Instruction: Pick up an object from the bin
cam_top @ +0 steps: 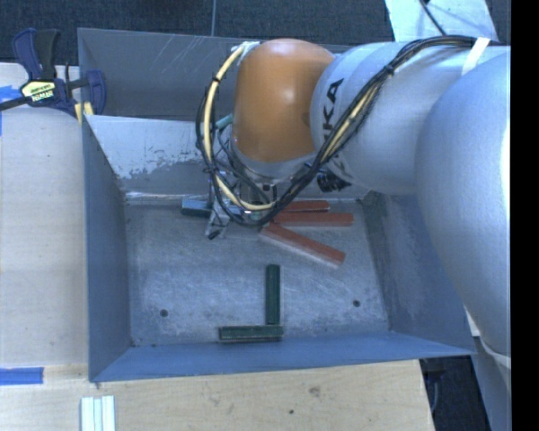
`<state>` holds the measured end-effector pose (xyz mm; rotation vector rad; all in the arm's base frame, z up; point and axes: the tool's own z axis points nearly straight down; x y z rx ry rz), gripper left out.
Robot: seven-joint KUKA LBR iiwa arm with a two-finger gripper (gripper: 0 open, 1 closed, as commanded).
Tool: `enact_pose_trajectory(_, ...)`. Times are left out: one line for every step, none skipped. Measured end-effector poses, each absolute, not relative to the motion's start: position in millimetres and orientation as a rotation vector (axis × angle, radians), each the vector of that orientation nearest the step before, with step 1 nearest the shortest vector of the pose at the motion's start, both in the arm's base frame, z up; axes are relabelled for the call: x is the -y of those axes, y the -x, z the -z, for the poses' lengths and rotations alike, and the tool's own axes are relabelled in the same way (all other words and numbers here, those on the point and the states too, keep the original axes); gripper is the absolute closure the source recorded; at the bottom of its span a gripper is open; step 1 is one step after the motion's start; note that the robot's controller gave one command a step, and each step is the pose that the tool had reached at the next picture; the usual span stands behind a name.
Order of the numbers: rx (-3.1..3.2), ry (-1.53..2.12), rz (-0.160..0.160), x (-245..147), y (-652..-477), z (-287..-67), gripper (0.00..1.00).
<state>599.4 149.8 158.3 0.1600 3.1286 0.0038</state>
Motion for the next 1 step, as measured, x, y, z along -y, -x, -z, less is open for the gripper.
enact_pose_trajectory(-3.130,-0.163,-0.003,-149.5,-601.2,-186.9,1.00)
